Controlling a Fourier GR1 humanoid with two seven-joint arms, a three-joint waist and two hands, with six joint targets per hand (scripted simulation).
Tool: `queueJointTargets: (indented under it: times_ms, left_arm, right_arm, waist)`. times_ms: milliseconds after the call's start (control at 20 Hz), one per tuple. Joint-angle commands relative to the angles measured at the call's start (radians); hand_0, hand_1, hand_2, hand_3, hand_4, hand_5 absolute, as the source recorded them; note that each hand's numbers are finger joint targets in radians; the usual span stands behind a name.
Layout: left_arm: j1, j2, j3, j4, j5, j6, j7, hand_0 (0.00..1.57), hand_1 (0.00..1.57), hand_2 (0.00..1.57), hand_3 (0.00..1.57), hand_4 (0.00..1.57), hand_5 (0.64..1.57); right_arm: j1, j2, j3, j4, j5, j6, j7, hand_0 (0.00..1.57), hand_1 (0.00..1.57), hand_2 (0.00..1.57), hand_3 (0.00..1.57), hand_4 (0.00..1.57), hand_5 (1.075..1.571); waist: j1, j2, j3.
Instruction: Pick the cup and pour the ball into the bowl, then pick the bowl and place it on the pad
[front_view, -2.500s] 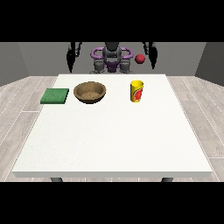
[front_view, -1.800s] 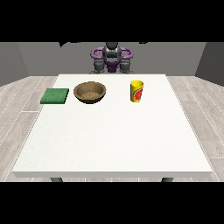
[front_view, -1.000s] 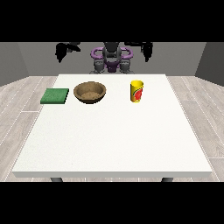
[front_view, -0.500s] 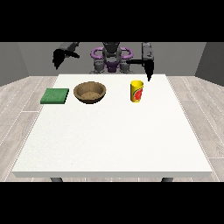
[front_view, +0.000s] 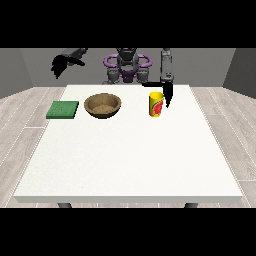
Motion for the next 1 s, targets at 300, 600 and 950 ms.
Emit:
queueJointTargets:
  times_ms: [300, 600, 950]
  left_arm:
    - [-0.012, 0.029, 0.031, 0.195, -0.114, 0.2, -0.189, 1.27, 1.27, 1.57, 1.57, 1.02, 1.569]
    - [-0.087, 0.039, 0.0, 0.273, -0.202, 0.334, -0.145, 1.29, 1.29, 1.57, 1.57, 1.15, 1.547]
    - [-0.217, -0.016, -0.233, 0.244, -0.53, 0.579, 0.168, 1.3, 1.3, 1.57, 1.57, 1.19, 1.539]
  right_arm:
    - [-0.038, -0.103, -0.082, 0.011, -0.094, 0.086, 0.034, 0.0, 0.0, 0.0, 0.0, 0.0, 1.571]
    - [-0.076, -0.152, -0.11, 0.031, -0.141, 0.107, 0.099, 0.0, 0.0, 0.0, 0.12, 0.0, 1.57]
    - [-0.094, -0.131, -0.067, 0.156, -0.126, 0.104, 0.162, 0.0, 0.0, 0.0, 0.22, 0.22, 1.569]
  waist:
    - [-0.072, 0.034, 0.0003]
    - [-0.09, 0.001, 0.0008]
    - [-0.068, -0.192, 0.0055]
